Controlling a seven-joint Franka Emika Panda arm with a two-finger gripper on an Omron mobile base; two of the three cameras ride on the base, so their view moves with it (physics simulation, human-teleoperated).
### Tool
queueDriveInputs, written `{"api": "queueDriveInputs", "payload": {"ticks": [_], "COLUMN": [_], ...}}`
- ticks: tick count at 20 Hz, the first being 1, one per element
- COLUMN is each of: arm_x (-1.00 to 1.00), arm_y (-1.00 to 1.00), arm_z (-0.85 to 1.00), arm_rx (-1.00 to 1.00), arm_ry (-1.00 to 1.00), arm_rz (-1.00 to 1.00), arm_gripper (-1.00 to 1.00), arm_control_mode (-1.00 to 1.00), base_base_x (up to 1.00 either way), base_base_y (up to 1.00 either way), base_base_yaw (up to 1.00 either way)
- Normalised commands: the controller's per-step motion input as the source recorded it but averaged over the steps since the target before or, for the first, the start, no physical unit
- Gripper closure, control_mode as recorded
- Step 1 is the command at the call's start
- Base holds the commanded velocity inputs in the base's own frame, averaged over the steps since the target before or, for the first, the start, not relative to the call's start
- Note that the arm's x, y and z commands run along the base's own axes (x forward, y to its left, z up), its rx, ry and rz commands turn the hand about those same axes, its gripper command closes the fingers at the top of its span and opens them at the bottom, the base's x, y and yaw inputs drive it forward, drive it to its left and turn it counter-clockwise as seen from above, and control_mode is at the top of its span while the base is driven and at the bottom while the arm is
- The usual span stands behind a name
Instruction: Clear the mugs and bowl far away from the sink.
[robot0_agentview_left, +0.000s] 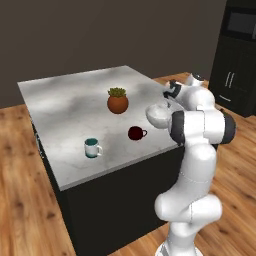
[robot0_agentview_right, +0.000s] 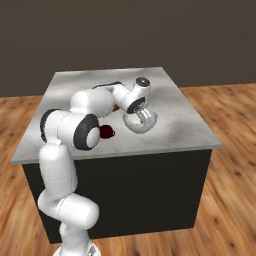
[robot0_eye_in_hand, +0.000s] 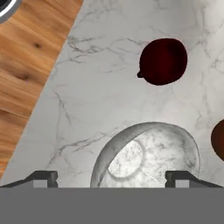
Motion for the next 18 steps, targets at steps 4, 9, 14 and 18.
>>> {"api": "queueDriveInputs", "payload": {"ticks": [4,9,14,18], "arm_x": [-1.0,-1.0,-0.86,-0.66], "arm_y": [0.92,1.0,0.77,0.51], "arm_z": [0.41,0.49,0.86,0.91], "arm_rx": [-0.12,-0.15,-0.11,-0.05], "arm_ry": [-0.22,-0.23,-0.2,-0.14], "arm_rz": [0.0,0.01,0.03,0.06], "arm_gripper": [-1.0,-1.0,-1.0,-1.0], "arm_control_mode": [-1.0,-1.0,-1.0,-1.0], "base_base_x": [0.0,0.0,0.0,0.0], "base_base_y": [0.0,0.0,0.0,0.0], "base_base_yaw": [0.0,0.0,0.0,0.0]}}
